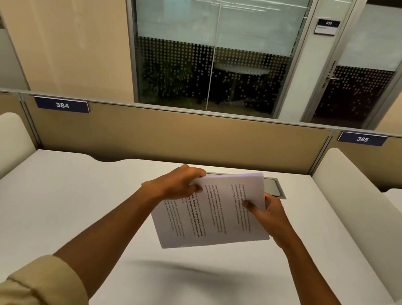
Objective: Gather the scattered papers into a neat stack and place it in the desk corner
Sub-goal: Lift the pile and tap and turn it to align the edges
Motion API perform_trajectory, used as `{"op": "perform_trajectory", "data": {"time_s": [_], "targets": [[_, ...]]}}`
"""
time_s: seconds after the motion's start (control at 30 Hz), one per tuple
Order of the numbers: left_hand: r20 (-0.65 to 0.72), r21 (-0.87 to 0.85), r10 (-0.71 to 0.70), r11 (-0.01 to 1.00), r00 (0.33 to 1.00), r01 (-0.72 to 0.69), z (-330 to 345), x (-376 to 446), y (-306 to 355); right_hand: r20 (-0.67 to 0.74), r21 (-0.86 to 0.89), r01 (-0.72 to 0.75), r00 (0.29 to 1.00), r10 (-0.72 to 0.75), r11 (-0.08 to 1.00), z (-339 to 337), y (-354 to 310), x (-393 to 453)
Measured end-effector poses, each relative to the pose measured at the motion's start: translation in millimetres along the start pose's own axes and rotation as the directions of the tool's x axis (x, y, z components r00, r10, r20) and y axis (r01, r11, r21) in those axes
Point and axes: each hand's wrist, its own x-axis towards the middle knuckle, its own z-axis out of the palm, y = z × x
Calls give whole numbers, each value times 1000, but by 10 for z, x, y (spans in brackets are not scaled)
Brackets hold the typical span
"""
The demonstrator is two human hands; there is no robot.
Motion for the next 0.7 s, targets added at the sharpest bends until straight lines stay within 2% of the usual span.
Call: {"op": "perform_trajectory", "data": {"time_s": [0.17,0.3,0.37,0.43,0.47,0.53,0.6,0.7], "targets": [[-214,-63,-149,988,966,138,41,-182,-242,-49,74,-52,997,56,996,-56,118,-102],[-248,-309,-378,904,892,296,85,-450,-581,-55,110,-96,993,102,989,-144,291,-183],[-166,-584,-473,754,865,300,189,-571,-688,-53,147,-112,991,121,983,-151,377,-227],[-53,-817,-514,515,856,259,387,-695,-742,-46,181,-127,989,137,975,-115,448,-272],[-3,-880,-509,410,861,239,519,-753,-743,-44,193,-135,988,145,972,-83,483,-294],[33,-926,-504,309,863,216,801,-846,-710,-47,211,-153,985,167,965,7,548,-331],[-12,-936,-573,295,819,193,1049,-905,-625,-57,212,-175,980,191,961,100,604,-368],[-153,-916,-671,372,726,151,1264,-964,-479,-70,219,-199,973,219,955,230,670,-417]]}}
